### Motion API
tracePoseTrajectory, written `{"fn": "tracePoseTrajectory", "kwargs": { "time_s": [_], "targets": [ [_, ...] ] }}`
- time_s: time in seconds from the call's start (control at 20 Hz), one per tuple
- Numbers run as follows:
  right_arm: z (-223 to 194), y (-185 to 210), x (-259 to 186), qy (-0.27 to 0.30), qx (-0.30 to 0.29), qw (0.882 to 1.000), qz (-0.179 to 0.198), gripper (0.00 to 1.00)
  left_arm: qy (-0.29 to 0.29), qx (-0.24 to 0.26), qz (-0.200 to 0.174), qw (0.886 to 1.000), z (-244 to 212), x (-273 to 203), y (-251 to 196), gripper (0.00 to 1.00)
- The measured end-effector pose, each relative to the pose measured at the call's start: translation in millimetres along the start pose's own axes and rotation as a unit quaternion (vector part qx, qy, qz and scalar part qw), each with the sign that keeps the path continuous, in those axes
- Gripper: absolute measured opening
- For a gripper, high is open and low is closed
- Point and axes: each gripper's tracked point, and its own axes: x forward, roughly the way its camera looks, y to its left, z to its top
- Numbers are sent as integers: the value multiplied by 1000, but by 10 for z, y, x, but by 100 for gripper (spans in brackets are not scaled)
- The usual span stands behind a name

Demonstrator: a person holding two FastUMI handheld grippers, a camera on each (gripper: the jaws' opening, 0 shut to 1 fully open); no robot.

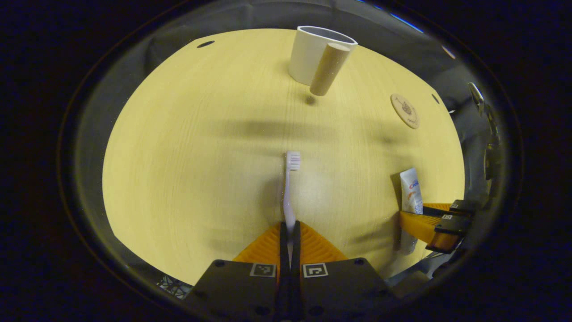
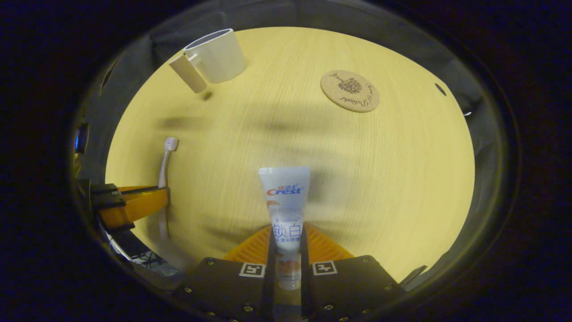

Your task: Put the toothbrush and toothpaste on the desktop into the cup, then pick up the cup and place it on the coaster on the desktop.

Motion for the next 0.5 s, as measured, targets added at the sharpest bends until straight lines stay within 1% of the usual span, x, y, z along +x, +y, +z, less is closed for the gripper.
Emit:
{"fn": "tracePoseTrajectory", "kwargs": {
  "time_s": [0.2,0.25,0.3,0.35,0.5],
  "targets": [
    [35,11,-42,-26,11,1000,10,23,-33,-26,-23,999,38,-41,-55,13],
    [49,13,-52,-35,14,999,12,23,-43,-29,-29,998,55,-63,-71,8],
    [68,18,-65,-44,15,999,14,23,-52,-32,-32,998,82,-90,-89,8],
    [86,9,-82,-52,16,998,13,23,-66,-33,-40,996,118,-125,-122,8],
    [137,22,-140,-80,16,997,12,23,-107,-25,-47,993,270,-284,-169,8]
  ]
}}
